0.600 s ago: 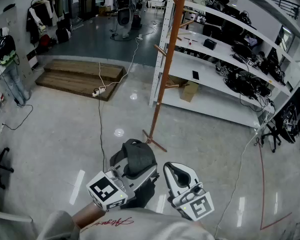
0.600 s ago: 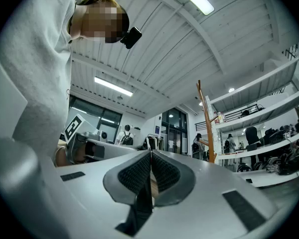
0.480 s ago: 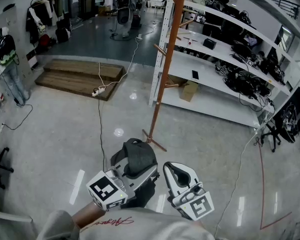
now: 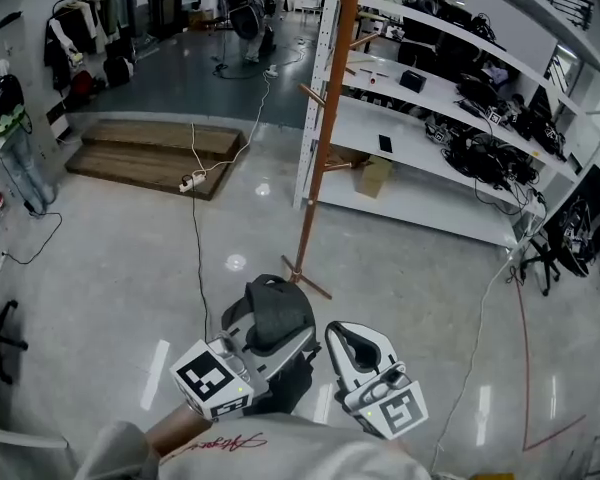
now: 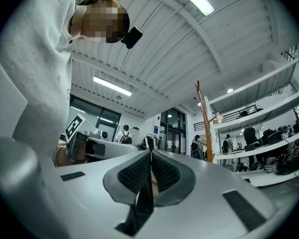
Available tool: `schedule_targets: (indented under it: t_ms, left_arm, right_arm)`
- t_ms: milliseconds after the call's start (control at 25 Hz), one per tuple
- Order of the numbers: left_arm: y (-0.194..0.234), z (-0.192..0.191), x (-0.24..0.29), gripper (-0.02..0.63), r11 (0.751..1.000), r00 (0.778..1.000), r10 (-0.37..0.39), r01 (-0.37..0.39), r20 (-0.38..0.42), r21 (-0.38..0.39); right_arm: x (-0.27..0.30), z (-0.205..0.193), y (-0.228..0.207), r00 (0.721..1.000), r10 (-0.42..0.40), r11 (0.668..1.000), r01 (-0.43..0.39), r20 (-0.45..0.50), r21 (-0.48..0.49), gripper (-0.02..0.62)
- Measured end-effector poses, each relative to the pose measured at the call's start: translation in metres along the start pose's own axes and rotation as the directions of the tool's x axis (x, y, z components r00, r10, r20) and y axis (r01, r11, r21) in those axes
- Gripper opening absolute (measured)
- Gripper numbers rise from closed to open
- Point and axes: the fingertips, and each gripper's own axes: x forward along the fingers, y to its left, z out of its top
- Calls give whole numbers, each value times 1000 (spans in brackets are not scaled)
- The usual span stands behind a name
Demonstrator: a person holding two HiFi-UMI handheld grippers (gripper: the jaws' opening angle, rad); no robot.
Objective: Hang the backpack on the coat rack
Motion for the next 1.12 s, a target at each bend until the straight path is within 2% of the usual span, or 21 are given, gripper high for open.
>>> schedule_targets:
  t_ms: [200,800,1120]
  left_arm:
    - [6,4,-3,43,1000,1000,0,-1,9,6]
    - [39,18,-5,43,999,1000,-11,10,20,42]
    - [60,26,-6,43,999,1000,-11,10,23,52]
  right_arm:
    - [2,11,-1,997,-28,1000,28,70,3,22]
    - [29,-4,-3,996,-84,996,84,24,32,23]
    - [43,-4,-4,995,-94,995,93,32,32,23]
